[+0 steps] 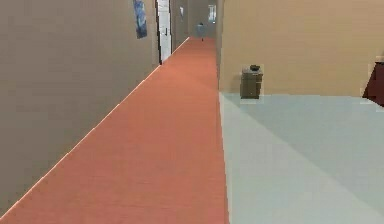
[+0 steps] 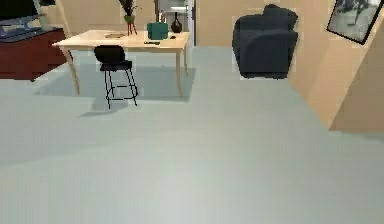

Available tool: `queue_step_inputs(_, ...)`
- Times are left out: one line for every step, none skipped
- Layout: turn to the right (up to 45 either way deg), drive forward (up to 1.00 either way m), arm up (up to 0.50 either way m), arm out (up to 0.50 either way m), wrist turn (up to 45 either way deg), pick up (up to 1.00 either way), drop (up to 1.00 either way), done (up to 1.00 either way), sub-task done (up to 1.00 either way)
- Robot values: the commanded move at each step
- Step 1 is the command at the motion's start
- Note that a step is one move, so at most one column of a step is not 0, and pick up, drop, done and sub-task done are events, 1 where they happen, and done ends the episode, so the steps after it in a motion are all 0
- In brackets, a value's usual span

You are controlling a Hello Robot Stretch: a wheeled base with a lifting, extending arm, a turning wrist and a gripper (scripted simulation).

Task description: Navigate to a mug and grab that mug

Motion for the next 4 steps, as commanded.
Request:
queue_step_inputs(0.0, 1.00, 0.00, 0.00, 0.0, 0.00, 0.00, 0.00, 0.00)
queue_step_inputs(0.0, 1.00, 0.00, 0.00, 0.0, 0.00, 0.00, 0.00, 0.00)
queue_step_inputs(0.0, 1.00, 0.00, 0.00, 0.0, 0.00, 0.00, 0.00, 0.00)
queue_step_inputs(3.0, 0.00, 0.00, 0.00, 0.0, 0.00, 0.00, 0.00, 0.00)
